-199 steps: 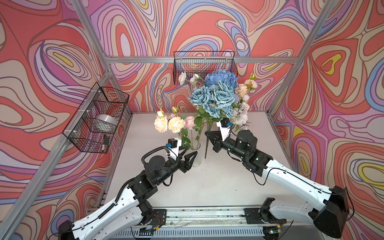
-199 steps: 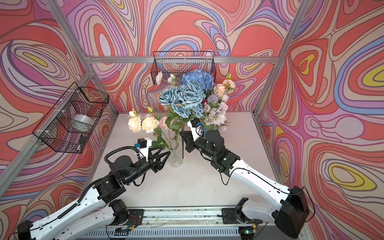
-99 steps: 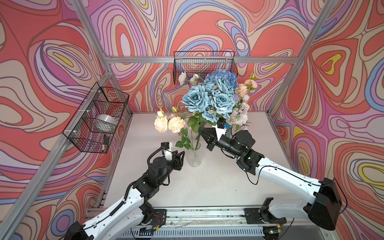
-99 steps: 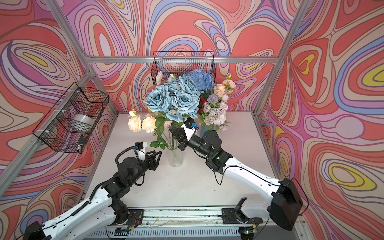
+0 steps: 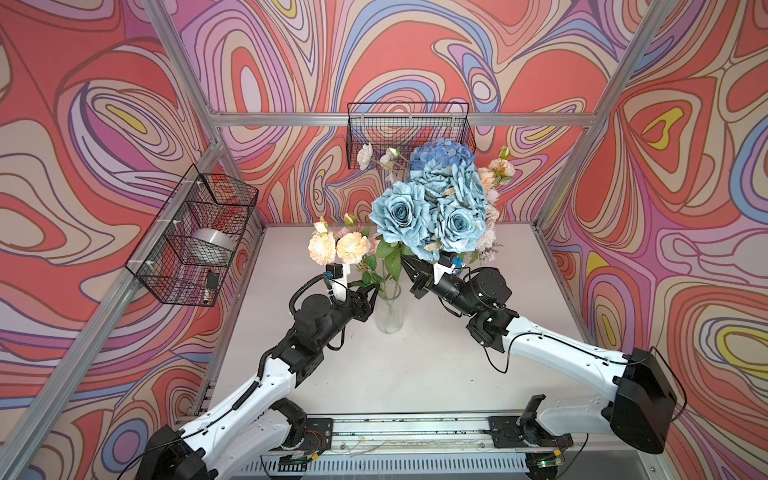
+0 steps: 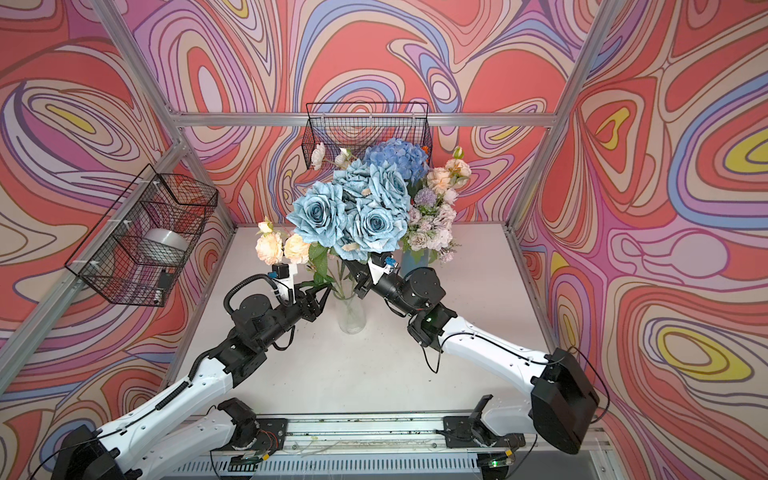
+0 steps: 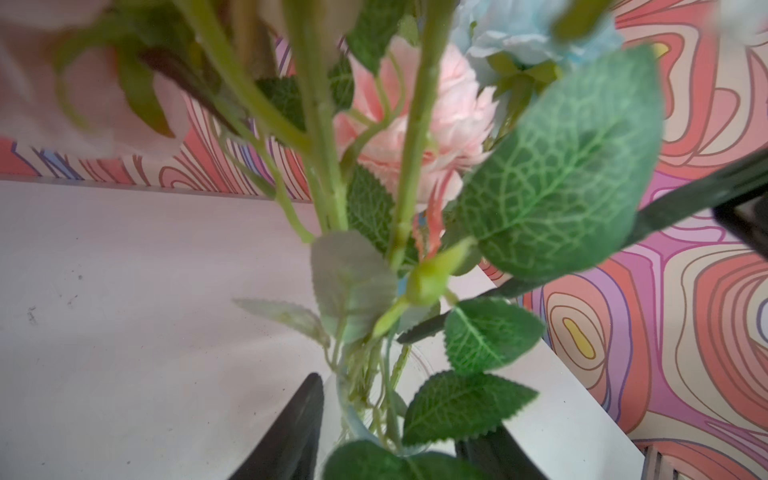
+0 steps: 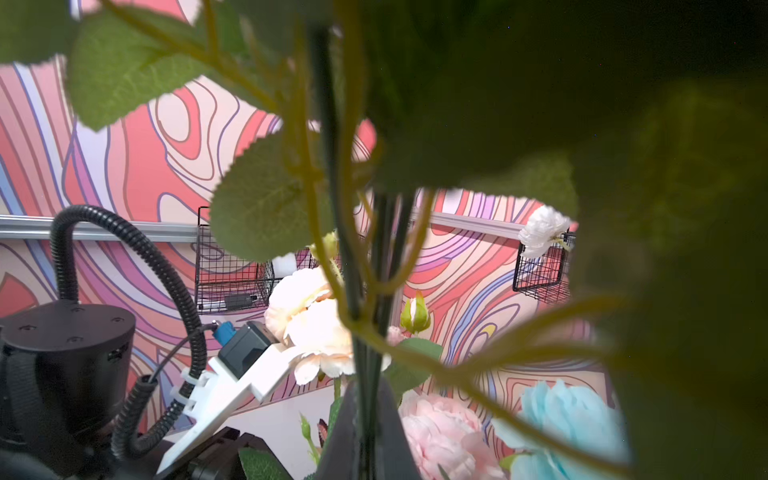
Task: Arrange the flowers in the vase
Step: 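Lower the blue rose stems into the glass vase with both grippers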
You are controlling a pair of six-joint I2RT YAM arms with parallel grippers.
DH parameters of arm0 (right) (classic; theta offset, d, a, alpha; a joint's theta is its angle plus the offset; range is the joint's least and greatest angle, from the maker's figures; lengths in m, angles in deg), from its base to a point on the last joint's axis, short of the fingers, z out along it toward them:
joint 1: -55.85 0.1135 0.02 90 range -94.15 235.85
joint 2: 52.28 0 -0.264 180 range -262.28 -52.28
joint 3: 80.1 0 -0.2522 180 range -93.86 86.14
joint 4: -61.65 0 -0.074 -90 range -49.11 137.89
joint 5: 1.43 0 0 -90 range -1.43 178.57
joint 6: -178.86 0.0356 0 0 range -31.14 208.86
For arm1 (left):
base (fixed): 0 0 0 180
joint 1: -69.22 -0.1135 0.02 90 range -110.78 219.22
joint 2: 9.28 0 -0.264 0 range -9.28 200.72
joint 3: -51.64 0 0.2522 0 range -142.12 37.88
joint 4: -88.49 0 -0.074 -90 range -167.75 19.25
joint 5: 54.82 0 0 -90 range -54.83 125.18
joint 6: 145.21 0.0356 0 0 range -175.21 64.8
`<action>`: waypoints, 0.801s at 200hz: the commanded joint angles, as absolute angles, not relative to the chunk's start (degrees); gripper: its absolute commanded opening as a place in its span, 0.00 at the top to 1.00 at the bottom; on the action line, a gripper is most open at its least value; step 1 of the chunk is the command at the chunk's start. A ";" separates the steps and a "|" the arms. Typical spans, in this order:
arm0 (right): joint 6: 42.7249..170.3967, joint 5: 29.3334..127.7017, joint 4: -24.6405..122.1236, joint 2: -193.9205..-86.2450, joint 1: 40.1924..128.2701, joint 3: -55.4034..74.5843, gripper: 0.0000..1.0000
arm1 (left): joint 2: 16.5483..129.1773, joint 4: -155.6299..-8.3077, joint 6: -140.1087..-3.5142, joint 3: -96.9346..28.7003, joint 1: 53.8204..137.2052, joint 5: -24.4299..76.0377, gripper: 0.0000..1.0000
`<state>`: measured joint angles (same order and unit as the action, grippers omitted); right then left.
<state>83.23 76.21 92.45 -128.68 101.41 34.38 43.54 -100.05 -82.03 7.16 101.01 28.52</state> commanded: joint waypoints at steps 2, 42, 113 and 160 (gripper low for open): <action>81.74 78.39 96.55 -130.06 101.79 36.79 1.00 | 44.92 -103.50 -81.13 6.08 100.12 28.83 0.49; 83.18 79.89 96.41 -130.22 101.81 40.13 1.00 | 47.71 -108.17 -81.03 6.24 98.94 31.00 0.51; 87.44 81.28 95.91 -135.29 101.88 43.34 1.00 | 50.49 -111.51 -81.02 5.62 98.19 30.92 0.53; 87.98 81.71 94.00 -138.96 101.85 43.16 1.00 | 50.20 -111.23 -81.04 6.14 98.22 31.31 0.53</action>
<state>86.80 80.69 94.54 -137.62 101.58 42.96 50.49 -108.99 -81.75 7.12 98.48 30.68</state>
